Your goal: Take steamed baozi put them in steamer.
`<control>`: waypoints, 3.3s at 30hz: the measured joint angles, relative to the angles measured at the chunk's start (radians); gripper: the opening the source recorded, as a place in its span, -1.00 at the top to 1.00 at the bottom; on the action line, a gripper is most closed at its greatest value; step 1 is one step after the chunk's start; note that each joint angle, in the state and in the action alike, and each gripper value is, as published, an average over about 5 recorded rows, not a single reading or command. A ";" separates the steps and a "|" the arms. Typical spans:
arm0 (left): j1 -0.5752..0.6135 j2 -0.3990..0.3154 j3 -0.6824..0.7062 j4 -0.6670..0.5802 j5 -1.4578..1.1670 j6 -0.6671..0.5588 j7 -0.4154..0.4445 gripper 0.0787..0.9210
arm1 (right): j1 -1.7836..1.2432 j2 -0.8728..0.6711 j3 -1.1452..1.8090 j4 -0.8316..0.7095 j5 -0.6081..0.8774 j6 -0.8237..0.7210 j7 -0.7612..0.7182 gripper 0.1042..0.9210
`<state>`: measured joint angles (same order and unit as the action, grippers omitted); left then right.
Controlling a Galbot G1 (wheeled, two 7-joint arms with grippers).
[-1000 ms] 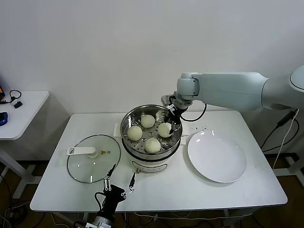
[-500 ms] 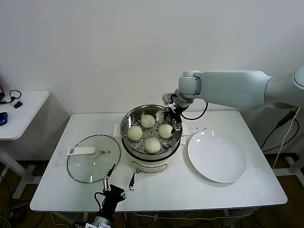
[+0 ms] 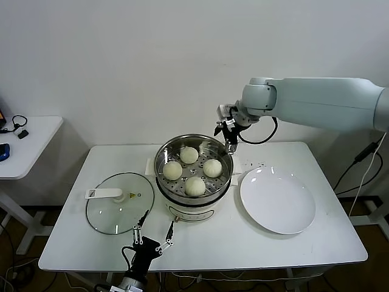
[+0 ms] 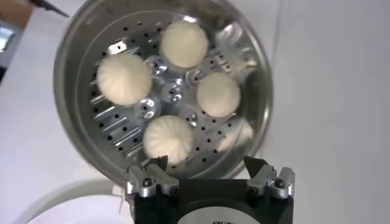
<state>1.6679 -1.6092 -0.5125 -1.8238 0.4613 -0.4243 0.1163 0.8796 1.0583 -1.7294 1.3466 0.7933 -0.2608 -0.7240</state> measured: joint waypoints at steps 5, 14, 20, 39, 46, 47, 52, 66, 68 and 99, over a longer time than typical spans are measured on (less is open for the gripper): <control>-0.004 0.000 -0.005 -0.003 -0.005 0.008 0.001 -0.77 | 0.001 -0.067 0.042 0.068 0.007 -0.039 0.116 -0.76; -0.007 0.000 -0.008 -0.005 -0.002 0.012 0.005 -0.77 | -0.045 -0.219 0.181 0.199 0.013 -0.089 0.319 -0.76; -0.008 0.000 -0.014 -0.012 -0.002 0.015 0.007 -0.77 | -0.148 -0.336 0.336 0.292 0.010 -0.117 0.454 -0.76; -0.017 0.000 -0.019 -0.016 -0.010 0.028 0.013 -0.77 | -1.115 -0.540 1.353 0.581 -0.056 -0.028 0.776 -0.76; -0.016 0.000 -0.024 -0.013 -0.013 0.028 0.013 -0.77 | -1.530 -0.482 1.739 0.650 -0.111 0.081 0.814 -0.76; -0.016 0.000 -0.024 -0.012 -0.014 0.028 0.013 -0.77 | -1.580 -0.469 1.786 0.657 -0.119 0.097 0.816 -0.76; -0.017 0.000 -0.024 -0.012 -0.014 0.028 0.012 -0.77 | -1.793 -0.384 1.990 0.682 -0.161 0.176 0.818 -0.76; -0.019 0.000 -0.025 -0.014 -0.036 0.036 0.011 -0.77 | -2.200 -0.066 2.258 0.711 -0.318 0.382 0.767 -0.76; -0.019 0.000 -0.024 -0.016 -0.042 0.039 0.011 -0.77 | -2.243 -0.016 2.274 0.713 -0.342 0.410 0.758 -0.76; -0.017 0.000 -0.022 -0.036 -0.073 0.049 0.012 -0.77 | -2.588 0.357 2.302 0.717 -0.501 0.663 0.696 -0.76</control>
<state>1.6511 -1.6092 -0.5345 -1.8596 0.3884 -0.3749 0.1283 -1.7081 1.4154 0.5727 2.0638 0.2921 0.4018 -0.0284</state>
